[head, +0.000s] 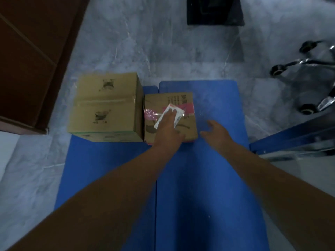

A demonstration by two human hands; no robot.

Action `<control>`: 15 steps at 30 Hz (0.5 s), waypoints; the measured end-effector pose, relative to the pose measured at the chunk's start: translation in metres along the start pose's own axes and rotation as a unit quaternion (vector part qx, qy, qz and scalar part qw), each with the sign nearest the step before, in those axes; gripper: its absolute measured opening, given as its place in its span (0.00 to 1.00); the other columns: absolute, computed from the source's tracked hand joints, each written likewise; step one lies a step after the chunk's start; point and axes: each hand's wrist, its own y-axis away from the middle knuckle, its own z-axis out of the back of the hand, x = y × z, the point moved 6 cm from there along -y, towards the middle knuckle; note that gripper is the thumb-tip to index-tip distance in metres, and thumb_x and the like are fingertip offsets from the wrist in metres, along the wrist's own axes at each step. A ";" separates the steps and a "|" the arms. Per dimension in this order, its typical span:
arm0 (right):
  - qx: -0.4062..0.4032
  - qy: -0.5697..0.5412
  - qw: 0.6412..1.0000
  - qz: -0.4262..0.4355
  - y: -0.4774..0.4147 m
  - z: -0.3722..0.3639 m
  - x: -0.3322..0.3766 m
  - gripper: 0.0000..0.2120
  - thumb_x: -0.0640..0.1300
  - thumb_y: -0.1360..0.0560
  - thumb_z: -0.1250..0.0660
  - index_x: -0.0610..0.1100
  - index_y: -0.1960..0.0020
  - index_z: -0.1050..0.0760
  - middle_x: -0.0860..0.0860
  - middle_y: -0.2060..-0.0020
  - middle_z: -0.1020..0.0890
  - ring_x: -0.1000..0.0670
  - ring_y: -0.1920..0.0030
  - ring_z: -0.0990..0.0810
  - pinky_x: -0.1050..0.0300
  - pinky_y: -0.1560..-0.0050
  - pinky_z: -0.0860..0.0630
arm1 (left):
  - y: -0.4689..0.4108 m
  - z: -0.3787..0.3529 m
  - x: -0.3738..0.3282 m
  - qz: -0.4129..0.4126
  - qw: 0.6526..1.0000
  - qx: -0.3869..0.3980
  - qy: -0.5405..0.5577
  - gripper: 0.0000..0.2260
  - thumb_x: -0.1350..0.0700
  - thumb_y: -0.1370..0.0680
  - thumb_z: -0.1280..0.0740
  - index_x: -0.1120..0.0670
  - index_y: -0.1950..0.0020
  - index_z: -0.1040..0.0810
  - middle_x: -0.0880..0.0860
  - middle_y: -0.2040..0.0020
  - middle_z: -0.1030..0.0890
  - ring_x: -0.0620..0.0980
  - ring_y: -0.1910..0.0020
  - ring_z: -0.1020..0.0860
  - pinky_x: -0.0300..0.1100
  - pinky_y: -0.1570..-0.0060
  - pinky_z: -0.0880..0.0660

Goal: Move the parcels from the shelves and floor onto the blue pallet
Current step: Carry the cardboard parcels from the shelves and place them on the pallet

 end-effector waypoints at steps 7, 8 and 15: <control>0.058 0.154 0.978 0.124 0.081 0.156 0.253 0.25 0.40 0.25 0.30 0.44 0.29 0.31 0.47 0.36 0.24 0.48 0.51 0.20 0.57 0.57 0.23 | 0.045 0.152 -0.226 -0.061 0.978 0.106 -0.172 0.35 0.55 0.23 0.29 0.62 0.22 0.44 0.59 0.22 0.42 0.57 0.24 0.41 0.44 0.27 0.43; 0.054 0.160 0.974 0.153 0.101 0.188 0.305 0.25 0.40 0.25 0.30 0.43 0.29 0.31 0.45 0.34 0.25 0.45 0.45 0.20 0.58 0.52 0.24 | 0.058 0.184 -0.274 -0.090 0.975 0.104 -0.174 0.35 0.55 0.23 0.28 0.62 0.23 0.42 0.59 0.23 0.40 0.58 0.24 0.39 0.44 0.28 0.41; 0.015 0.262 0.923 0.280 0.303 0.350 0.566 0.27 0.38 0.28 0.27 0.39 0.31 0.29 0.46 0.34 0.28 0.43 0.34 0.29 0.72 0.49 0.38 | 0.181 0.361 -0.540 -0.210 0.950 -0.004 -0.232 0.39 0.44 0.26 0.27 0.58 0.23 0.40 0.57 0.23 0.38 0.54 0.26 0.37 0.41 0.31 0.40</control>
